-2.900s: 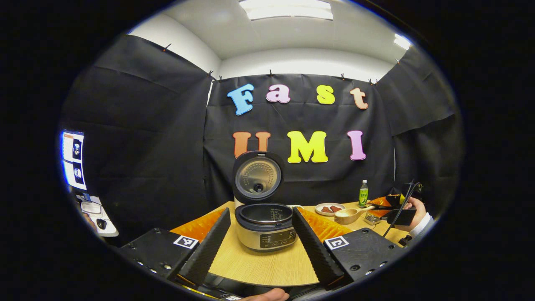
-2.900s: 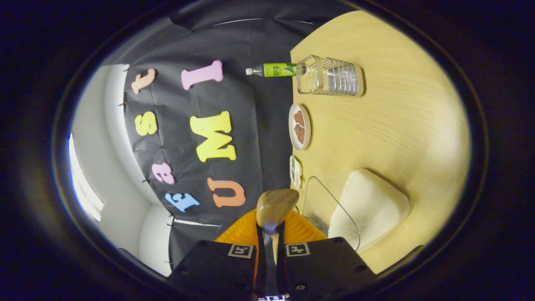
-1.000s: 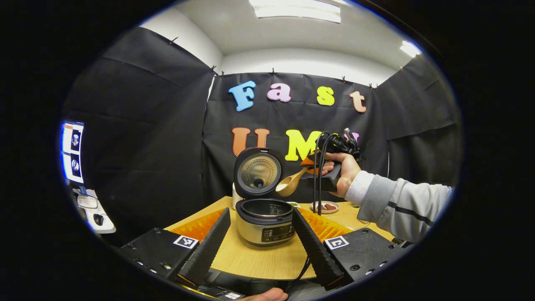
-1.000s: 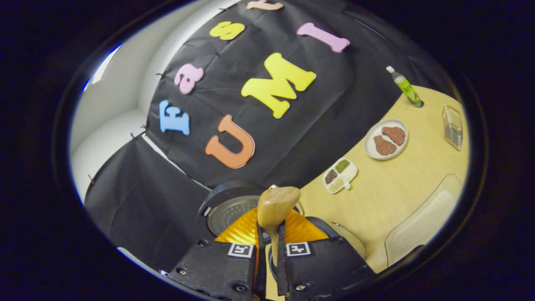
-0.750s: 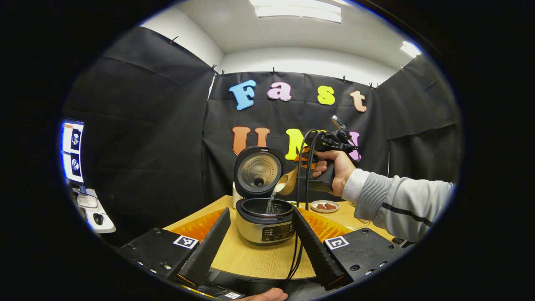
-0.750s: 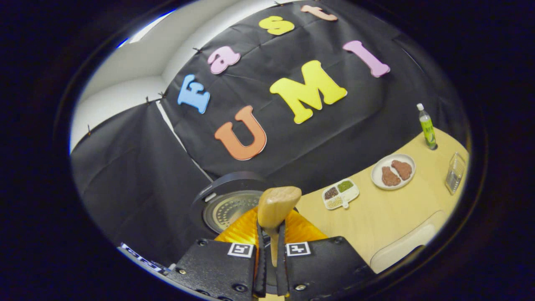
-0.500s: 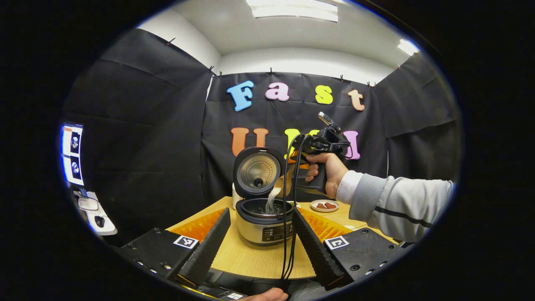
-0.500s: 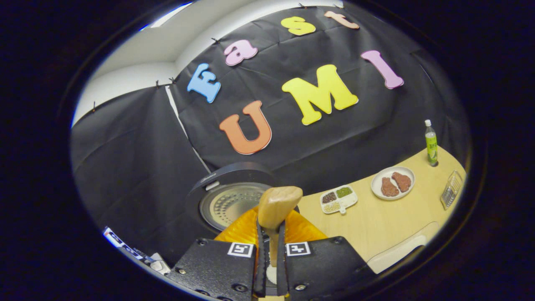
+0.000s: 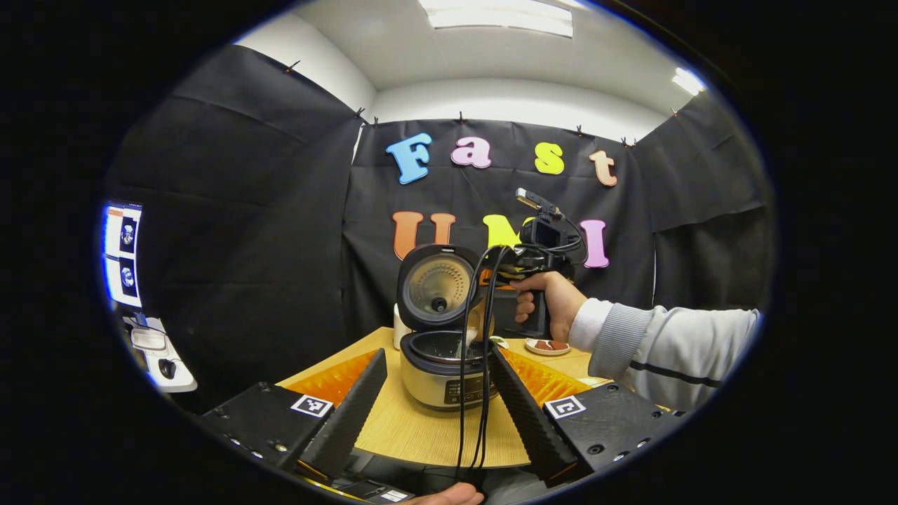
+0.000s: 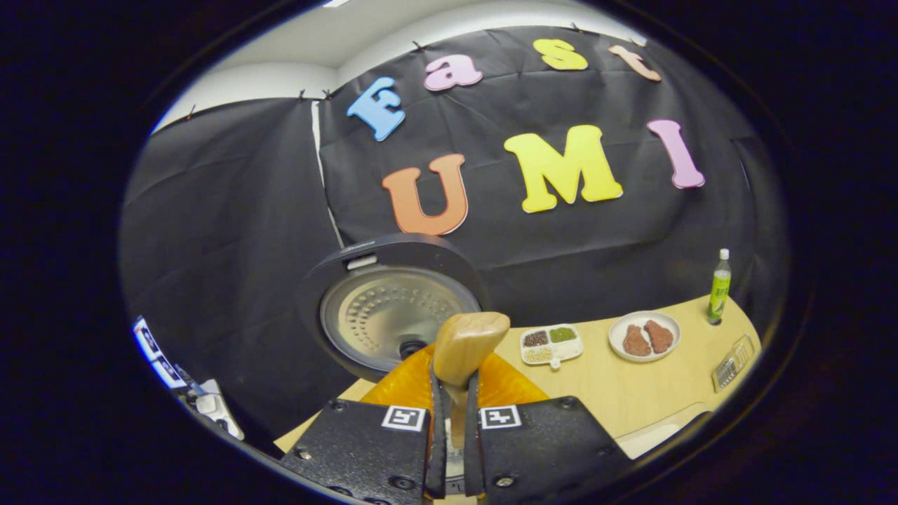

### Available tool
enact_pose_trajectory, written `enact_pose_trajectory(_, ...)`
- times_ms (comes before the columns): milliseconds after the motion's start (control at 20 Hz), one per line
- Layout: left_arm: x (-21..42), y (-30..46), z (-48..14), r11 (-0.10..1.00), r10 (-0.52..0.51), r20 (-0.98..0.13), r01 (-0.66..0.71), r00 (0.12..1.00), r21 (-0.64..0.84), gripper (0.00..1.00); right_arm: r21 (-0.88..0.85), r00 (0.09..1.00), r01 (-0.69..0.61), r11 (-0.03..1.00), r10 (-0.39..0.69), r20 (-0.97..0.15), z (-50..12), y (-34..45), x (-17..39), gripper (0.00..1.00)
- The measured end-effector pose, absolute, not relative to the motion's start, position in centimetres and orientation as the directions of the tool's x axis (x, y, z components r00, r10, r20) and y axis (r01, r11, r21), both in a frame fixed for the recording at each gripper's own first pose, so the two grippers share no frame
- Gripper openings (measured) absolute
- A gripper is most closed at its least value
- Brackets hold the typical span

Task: Close the left gripper, press the button to open the rice cooker; take a wooden spoon from the chopstick holder with the right hand, scoop a spoonful of rice and pour it into the rice cooker, then put the wooden spoon back into the chopstick holder.

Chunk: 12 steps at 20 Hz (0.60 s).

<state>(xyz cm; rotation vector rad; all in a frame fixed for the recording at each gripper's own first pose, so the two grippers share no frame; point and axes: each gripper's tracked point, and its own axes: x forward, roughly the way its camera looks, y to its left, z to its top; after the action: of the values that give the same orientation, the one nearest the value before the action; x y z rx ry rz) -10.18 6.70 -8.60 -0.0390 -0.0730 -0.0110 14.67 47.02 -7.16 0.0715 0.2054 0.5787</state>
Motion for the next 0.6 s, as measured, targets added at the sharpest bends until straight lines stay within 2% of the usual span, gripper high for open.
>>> enact_pose_trajectory(300,-10.0,7.0,-8.9,0.999,0.004,0.067,-0.001,0.998,-0.038,0.95,-0.109,0.827,-0.557,0.823,0.537,-0.168,-8.3,47.9,13.9,0.15)
enact_pose_trajectory(450,-9.9,6.7,-8.9,0.999,0.003,0.068,0.000,0.998,-0.039,0.94,-0.189,0.837,-0.543,0.818,0.512,-0.193,-9.6,47.9,13.9,0.13)
enact_pose_trajectory(600,-9.6,6.1,-9.3,0.999,-0.005,0.059,0.007,0.998,-0.034,0.94,-0.221,0.848,-0.529,0.819,0.501,-0.171,-9.2,47.5,14.0,0.15)
